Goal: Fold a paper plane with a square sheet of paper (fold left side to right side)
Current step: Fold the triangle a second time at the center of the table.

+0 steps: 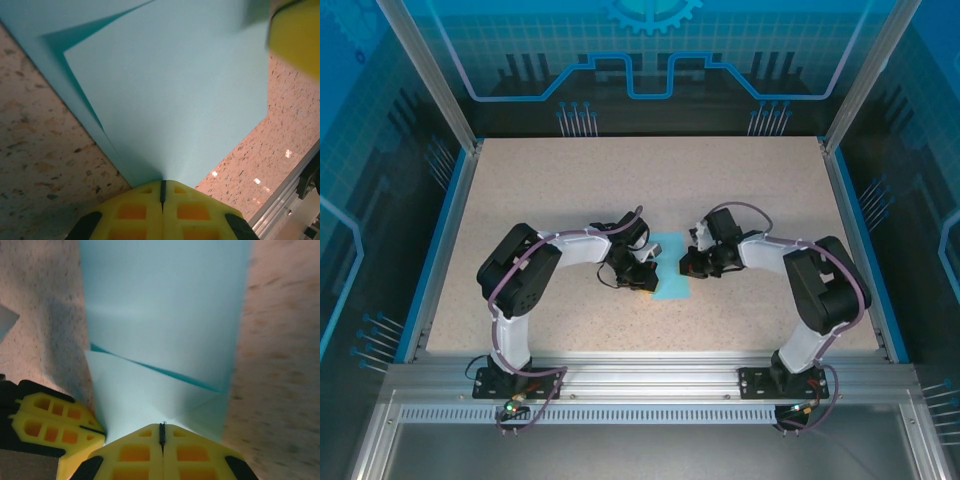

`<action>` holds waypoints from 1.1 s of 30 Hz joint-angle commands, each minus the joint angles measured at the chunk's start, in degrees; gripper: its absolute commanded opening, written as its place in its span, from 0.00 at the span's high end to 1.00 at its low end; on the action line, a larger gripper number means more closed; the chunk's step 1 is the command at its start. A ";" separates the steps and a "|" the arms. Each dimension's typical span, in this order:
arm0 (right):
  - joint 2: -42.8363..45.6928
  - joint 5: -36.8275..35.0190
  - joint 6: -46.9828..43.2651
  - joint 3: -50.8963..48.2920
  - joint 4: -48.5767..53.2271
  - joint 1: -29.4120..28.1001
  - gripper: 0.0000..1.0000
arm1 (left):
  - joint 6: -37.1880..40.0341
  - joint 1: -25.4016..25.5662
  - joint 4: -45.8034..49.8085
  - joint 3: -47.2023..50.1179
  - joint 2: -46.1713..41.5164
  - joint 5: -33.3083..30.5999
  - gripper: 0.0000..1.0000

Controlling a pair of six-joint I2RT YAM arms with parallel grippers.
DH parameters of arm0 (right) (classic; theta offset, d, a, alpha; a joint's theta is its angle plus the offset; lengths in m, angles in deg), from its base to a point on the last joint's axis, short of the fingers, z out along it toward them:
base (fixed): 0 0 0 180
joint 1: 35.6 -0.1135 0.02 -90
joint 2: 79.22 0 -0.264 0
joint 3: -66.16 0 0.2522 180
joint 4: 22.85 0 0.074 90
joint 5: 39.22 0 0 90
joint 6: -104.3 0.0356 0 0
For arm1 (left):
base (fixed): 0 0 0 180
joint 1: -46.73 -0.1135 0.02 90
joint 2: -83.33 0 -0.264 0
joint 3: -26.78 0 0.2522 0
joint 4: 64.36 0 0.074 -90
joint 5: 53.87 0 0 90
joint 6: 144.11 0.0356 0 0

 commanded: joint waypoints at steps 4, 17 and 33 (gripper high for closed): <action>-3.07 1.49 2.57 0.79 -3.94 -2.09 0.97 | 0.88 0.64 4.33 -0.46 0.10 -3.64 1.00; -6.31 -0.80 2.12 1.80 0.21 -2.75 0.97 | 0.79 1.66 5.16 -2.49 -1.86 -2.43 1.00; -6.16 -1.75 1.86 1.22 1.21 -2.99 0.98 | 1.14 3.22 6.27 -8.78 3.79 -2.14 1.00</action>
